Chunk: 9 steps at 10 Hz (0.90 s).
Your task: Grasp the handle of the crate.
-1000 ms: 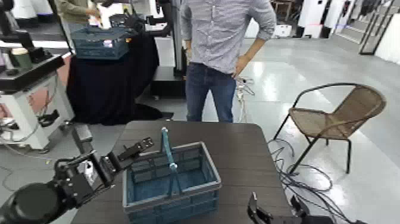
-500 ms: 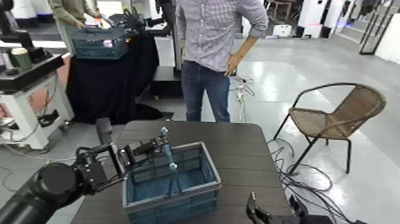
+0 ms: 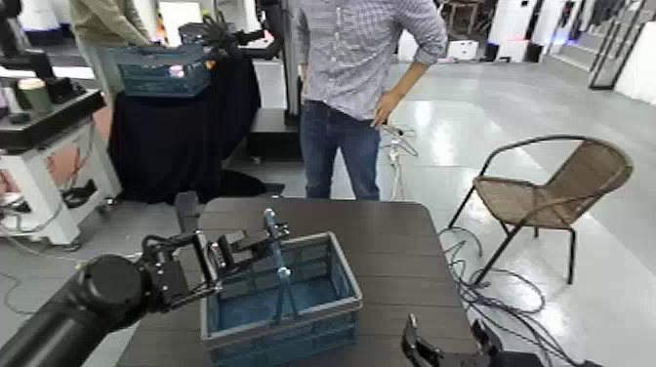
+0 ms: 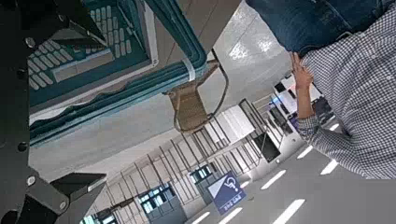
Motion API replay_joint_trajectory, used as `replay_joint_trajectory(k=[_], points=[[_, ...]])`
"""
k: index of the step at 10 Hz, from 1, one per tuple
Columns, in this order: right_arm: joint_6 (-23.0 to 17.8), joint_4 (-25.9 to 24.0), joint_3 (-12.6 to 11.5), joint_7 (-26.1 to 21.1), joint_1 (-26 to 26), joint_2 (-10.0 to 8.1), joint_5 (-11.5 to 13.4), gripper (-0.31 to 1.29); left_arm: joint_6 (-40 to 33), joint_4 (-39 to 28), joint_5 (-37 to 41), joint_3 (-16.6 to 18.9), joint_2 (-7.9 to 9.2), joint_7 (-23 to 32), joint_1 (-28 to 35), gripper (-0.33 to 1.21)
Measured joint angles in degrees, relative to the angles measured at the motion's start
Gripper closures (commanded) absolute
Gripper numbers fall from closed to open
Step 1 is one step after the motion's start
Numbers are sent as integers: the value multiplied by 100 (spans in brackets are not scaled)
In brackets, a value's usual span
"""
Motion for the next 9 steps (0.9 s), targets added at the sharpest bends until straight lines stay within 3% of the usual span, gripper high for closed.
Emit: replay_joint_trajectory(k=[1,3,9], points=[[-5,2,7,0,-6,2,-7,15,-2,54,0,-32,-2,-25,-31,90],[-7,3,12,5,-7,4,-22,15,-11,129,0,-54,-3,-72,-43,114],[-7,13,29,9,-24,-2,-47,15,-11,188,95,-104,-7,-231,-23,120]])
